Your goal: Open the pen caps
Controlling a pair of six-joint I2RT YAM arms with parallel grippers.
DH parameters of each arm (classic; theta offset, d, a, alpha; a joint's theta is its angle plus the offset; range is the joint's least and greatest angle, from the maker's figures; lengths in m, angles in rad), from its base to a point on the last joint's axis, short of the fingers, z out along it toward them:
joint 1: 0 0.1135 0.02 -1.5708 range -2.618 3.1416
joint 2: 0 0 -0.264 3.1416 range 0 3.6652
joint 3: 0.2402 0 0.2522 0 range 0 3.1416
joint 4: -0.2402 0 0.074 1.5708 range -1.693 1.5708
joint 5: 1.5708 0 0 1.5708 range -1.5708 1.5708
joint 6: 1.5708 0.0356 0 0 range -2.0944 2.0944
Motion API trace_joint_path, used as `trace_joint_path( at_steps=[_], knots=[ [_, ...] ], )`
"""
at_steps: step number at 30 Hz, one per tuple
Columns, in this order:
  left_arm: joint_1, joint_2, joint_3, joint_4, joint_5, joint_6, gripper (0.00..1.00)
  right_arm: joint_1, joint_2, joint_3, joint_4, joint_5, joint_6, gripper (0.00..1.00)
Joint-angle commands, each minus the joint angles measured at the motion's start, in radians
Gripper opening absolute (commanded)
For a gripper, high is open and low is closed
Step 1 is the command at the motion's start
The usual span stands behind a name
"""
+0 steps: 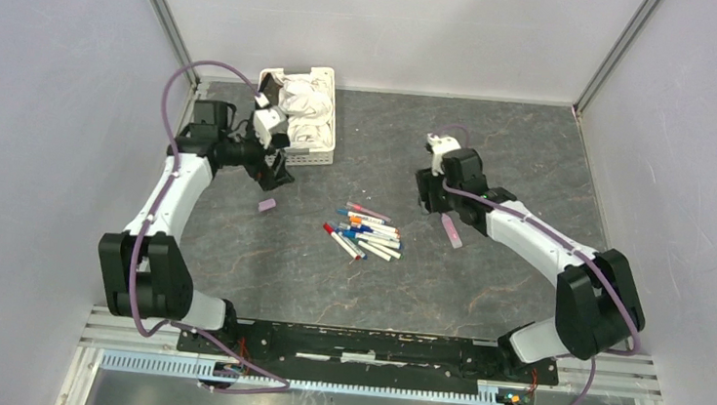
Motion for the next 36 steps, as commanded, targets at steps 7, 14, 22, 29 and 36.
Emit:
trace_joint_path(
  at_steps=[7,14,22,29,36],
  knots=[
    [0.065,-0.116,0.163,-0.163,-0.043,-0.163,1.0,0.16,0.339,0.355,-0.09,-0.151,-0.146,0.46],
    [0.066,-0.132,0.17,-0.18,-0.044,-0.189,1.0,0.197,0.46,0.432,-0.107,-0.185,-0.169,0.45],
    [0.066,-0.126,0.164,-0.184,-0.051,-0.189,1.0,0.2,0.51,0.426,-0.103,-0.166,-0.175,0.44],
    [0.065,-0.131,0.166,-0.215,-0.013,-0.154,1.0,0.201,0.53,0.412,-0.093,-0.157,-0.183,0.37],
    [0.066,-0.127,0.169,-0.267,0.033,-0.099,1.0,0.2,0.48,0.437,-0.114,-0.247,-0.206,0.39]
  ],
)
